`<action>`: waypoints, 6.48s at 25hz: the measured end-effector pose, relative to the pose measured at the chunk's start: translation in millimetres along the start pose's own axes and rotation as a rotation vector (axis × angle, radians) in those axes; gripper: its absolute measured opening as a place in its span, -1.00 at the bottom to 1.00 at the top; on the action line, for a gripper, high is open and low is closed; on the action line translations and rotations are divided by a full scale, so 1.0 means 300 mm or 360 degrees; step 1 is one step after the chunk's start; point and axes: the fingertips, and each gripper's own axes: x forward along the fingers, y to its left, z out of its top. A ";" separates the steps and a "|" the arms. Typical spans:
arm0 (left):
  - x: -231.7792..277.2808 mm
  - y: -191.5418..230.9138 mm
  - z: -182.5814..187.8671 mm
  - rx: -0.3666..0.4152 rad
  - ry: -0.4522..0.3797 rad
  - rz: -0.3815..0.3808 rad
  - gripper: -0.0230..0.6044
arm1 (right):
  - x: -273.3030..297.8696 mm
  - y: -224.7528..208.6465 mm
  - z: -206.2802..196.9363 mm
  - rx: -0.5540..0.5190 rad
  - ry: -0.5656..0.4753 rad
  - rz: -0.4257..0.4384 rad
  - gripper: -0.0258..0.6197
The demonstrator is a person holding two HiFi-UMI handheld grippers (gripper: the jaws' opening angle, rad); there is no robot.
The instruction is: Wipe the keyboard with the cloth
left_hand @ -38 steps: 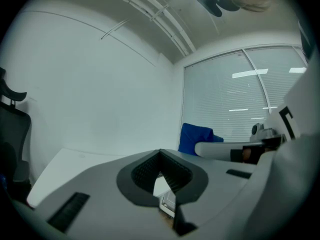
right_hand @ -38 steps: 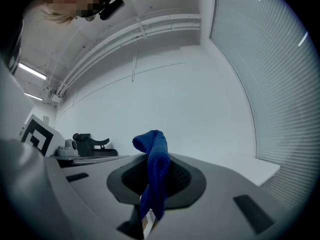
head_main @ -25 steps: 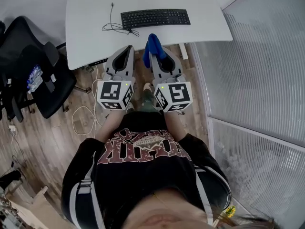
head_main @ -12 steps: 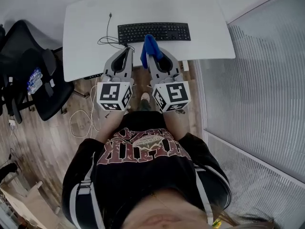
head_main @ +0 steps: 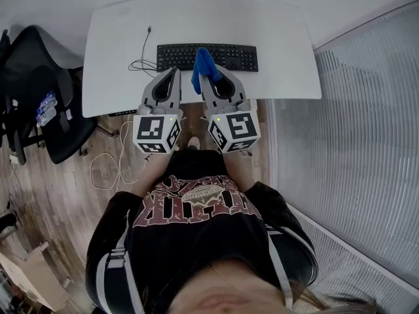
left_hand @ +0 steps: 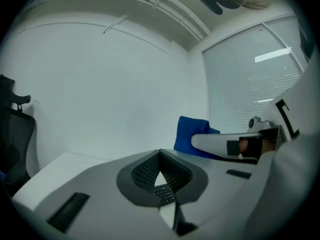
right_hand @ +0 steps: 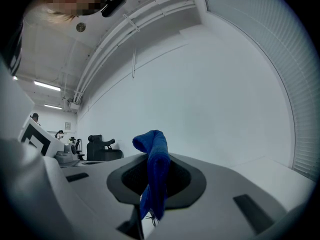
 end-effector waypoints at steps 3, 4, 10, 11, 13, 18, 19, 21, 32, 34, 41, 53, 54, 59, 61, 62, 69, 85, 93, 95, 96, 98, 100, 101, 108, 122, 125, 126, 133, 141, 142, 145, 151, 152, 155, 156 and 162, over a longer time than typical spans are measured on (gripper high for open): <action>0.028 0.014 -0.004 -0.0004 0.0013 0.0004 -0.83 | 0.026 -0.013 -0.001 -0.0001 0.0008 0.0006 -0.72; 0.041 0.020 -0.002 -0.0005 0.0015 0.0003 -0.83 | 0.036 -0.020 -0.002 0.0003 0.0011 0.0003 -0.72; 0.145 0.066 0.005 -0.0003 0.0032 -0.0046 -0.83 | 0.109 -0.071 -0.012 0.0017 0.0031 -0.0056 -0.72; 0.164 0.077 0.006 -0.0004 0.0036 -0.0055 -0.83 | 0.121 -0.081 -0.013 0.0018 0.0035 -0.0071 -0.72; 0.201 0.096 0.012 -0.0004 0.0040 -0.0072 -0.83 | 0.146 -0.105 -0.013 0.0027 0.0039 -0.0103 -0.72; 0.276 0.160 0.017 -0.0020 0.0046 -0.0105 -0.83 | 0.224 -0.134 -0.018 0.0026 0.0061 -0.0148 -0.72; 0.290 0.174 0.016 -0.0025 0.0049 -0.0111 -0.83 | 0.242 -0.138 -0.019 0.0021 0.0067 -0.0153 -0.72; 0.317 0.203 0.013 -0.0028 0.0053 -0.0124 -0.83 | 0.280 -0.145 -0.024 0.0008 0.0076 -0.0162 -0.72; 0.410 0.398 -0.061 -0.0038 0.0136 -0.0150 -0.83 | 0.479 -0.148 -0.093 -0.0018 0.0142 -0.0215 -0.72; 0.417 0.428 -0.082 -0.0038 0.0160 -0.0159 -0.83 | 0.513 -0.139 -0.120 -0.0007 0.0163 -0.0221 -0.72; 0.416 0.498 -0.113 -0.0047 0.0207 -0.0160 -0.83 | 0.591 -0.099 -0.179 0.0009 0.0240 -0.0196 -0.72; 0.393 0.637 -0.250 -0.0150 0.0321 0.0030 -0.83 | 0.717 -0.044 -0.324 0.0009 0.0431 0.0004 -0.72; 0.390 0.646 -0.269 -0.0158 0.0340 0.0049 -0.83 | 0.726 -0.042 -0.342 0.0006 0.0454 0.0024 -0.72; 0.375 0.683 -0.370 -0.0194 0.0438 0.0153 -0.83 | 0.772 -0.032 -0.432 -0.0027 0.0568 0.0140 -0.72; 0.365 0.684 -0.411 -0.0216 0.0479 0.0191 -0.83 | 0.781 -0.023 -0.466 -0.0045 0.0615 0.0193 -0.72; 0.362 0.685 -0.431 -0.0230 0.0499 0.0209 -0.83 | 0.785 -0.018 -0.484 -0.0062 0.0639 0.0220 -0.72; 0.374 0.688 -0.559 -0.0265 0.0643 0.0249 -0.83 | 0.820 -0.002 -0.615 -0.0312 0.0828 0.0343 -0.72; 0.373 0.732 -0.707 -0.0313 0.0833 0.0276 -0.83 | 0.874 0.048 -0.858 -0.1000 0.1130 0.0599 -0.72; 0.406 0.733 -0.714 -0.0322 0.0861 0.0248 -0.83 | 0.885 0.045 -0.919 -0.0777 0.1216 0.0648 -0.72; 0.414 0.722 -0.721 -0.0318 0.0870 0.0241 -0.83 | 0.882 0.034 -0.927 -0.0589 0.1224 0.0632 -0.72; 0.417 0.719 -0.725 -0.0316 0.0875 0.0239 -0.83 | 0.882 0.029 -0.931 -0.0533 0.1225 0.0628 -0.72; 0.423 0.717 -0.732 -0.0317 0.0886 0.0236 -0.83 | 0.885 0.025 -0.938 -0.0509 0.1228 0.0632 -0.72; 0.426 0.715 -0.739 -0.0321 0.0900 0.0236 -0.83 | 0.888 0.027 -0.942 -0.0528 0.1227 0.0640 -0.72; 0.427 0.714 -0.741 -0.0323 0.0905 0.0236 -0.83 | 0.888 0.028 -0.942 -0.0533 0.1226 0.0641 -0.72; 0.436 0.702 -0.743 -0.0322 0.0920 0.0238 -0.83 | 0.876 0.005 -0.933 -0.0537 0.1217 0.0622 -0.72; 0.468 0.650 -0.752 -0.0273 0.0957 0.0206 -0.83 | 0.818 -0.145 -0.906 -0.0474 0.1222 0.0453 -0.72; 0.469 0.645 -0.758 -0.0259 0.0970 0.0208 -0.83 | 0.800 -0.185 -0.899 -0.0454 0.1221 0.0407 -0.72; 0.470 0.644 -0.762 -0.0253 0.0973 0.0211 -0.83 | 0.794 -0.200 -0.899 -0.0446 0.1217 0.0390 -0.72; 0.481 0.617 -0.786 -0.0222 0.0982 0.0224 -0.83 | 0.744 -0.286 -0.901 -0.0409 0.1201 0.0313 -0.72; 0.495 0.604 -0.791 -0.0206 0.0999 0.0228 -0.83 | 0.705 -0.359 -0.890 -0.0387 0.1212 0.0240 -0.72; 0.497 0.601 -0.793 -0.0205 0.1001 0.0229 -0.83 | 0.699 -0.373 -0.889 -0.0384 0.1214 0.0228 -0.72; 0.503 0.596 -0.799 -0.0200 0.1006 0.0236 -0.83 | 0.677 -0.417 -0.885 -0.0373 0.1219 0.0189 -0.72; 0.490 0.609 -0.801 -0.0201 0.1005 0.0282 -0.83 | 0.638 -0.492 -0.874 -0.0355 0.1223 0.0120 -0.72; 0.489 0.610 -0.802 -0.0199 0.1005 0.0287 -0.83 | 0.630 -0.504 -0.873 -0.0352 0.1226 0.0109 -0.72; 0.491 0.608 -0.804 -0.0192 0.1009 0.0299 -0.83 | 0.608 -0.540 -0.868 -0.0344 0.1227 0.0080 -0.72; 0.491 0.608 -0.805 -0.0190 0.1011 0.0303 -0.83 | 0.601 -0.550 -0.867 -0.0341 0.1227 0.0071 -0.72; 0.483 0.613 -0.818 -0.0179 0.1028 0.0329 -0.83 | 0.566 -0.602 -0.871 -0.0320 0.1237 0.0034 -0.72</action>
